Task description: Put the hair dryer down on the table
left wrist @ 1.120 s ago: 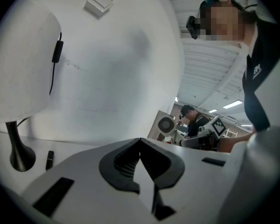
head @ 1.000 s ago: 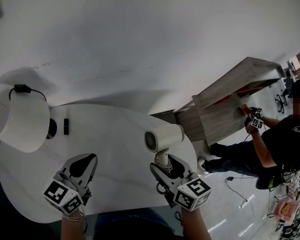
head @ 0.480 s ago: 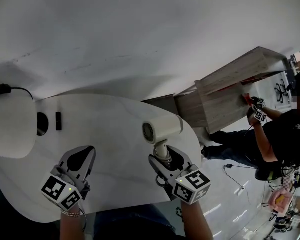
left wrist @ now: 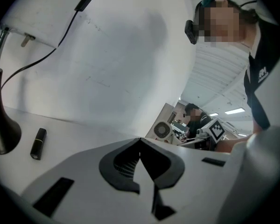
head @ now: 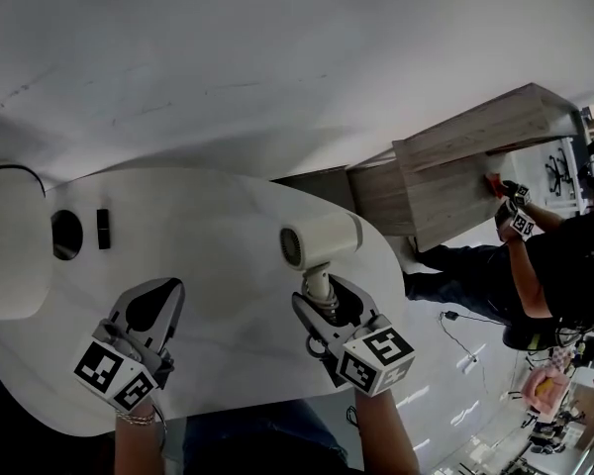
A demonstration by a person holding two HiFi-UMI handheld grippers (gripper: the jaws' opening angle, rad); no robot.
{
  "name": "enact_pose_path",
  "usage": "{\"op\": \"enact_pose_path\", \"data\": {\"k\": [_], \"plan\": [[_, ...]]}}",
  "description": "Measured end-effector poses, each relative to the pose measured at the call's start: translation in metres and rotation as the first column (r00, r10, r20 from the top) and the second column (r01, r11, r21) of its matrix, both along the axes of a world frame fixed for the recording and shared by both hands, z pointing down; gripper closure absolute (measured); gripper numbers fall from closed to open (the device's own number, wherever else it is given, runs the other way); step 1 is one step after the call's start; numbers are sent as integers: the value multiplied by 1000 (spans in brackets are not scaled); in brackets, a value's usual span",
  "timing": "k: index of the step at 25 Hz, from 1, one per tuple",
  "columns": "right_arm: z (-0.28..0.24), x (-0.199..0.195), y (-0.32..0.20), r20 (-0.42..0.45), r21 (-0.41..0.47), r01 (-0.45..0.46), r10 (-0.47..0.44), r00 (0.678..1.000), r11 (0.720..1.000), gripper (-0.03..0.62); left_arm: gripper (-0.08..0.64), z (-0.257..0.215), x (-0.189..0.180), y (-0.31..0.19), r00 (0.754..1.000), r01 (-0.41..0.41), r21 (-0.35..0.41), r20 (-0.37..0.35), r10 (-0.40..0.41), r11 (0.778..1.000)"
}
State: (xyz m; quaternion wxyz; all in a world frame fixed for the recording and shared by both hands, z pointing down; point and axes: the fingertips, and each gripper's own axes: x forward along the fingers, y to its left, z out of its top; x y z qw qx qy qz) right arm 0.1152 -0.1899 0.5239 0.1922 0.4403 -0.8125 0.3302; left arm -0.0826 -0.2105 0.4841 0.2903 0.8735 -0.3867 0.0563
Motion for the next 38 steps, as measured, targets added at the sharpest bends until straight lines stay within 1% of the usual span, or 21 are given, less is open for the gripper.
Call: {"op": "enact_pose_path", "data": {"k": [4,10,17,21,24,28,38], "plan": [[10,2,-2,-31,-7,2,-2,1000,1000,322,546,7,2,-2,1000,-1,-9,-4,1,1000],[25,10,-2,-63,-34,-27,25,998,999,322,546,13,6,-1,1000,-3,-19,-9,3,1000],[36,12,-5,-96,-45,-18,14,995,999,322,546,21,7,-3,999,4,-41,-36,-5,999],[41,9,-9,-102,-50,-10,5,995,999,322,546,25,8,-4,1000,6,-47,-29,-8,999],[44,8,-12,-122,-42,1,-6,993,999,322,546,28,10,-4,999,7,-61,-51,-10,998],[48,7,-14,-142,-47,0,-7,990,999,322,546,29,7,-5,995,29,-80,-96,-37,996],[57,8,-20,-153,-65,-26,16,988,998,322,546,34,7,-1,996,20,-87,-87,-27,996]]}}
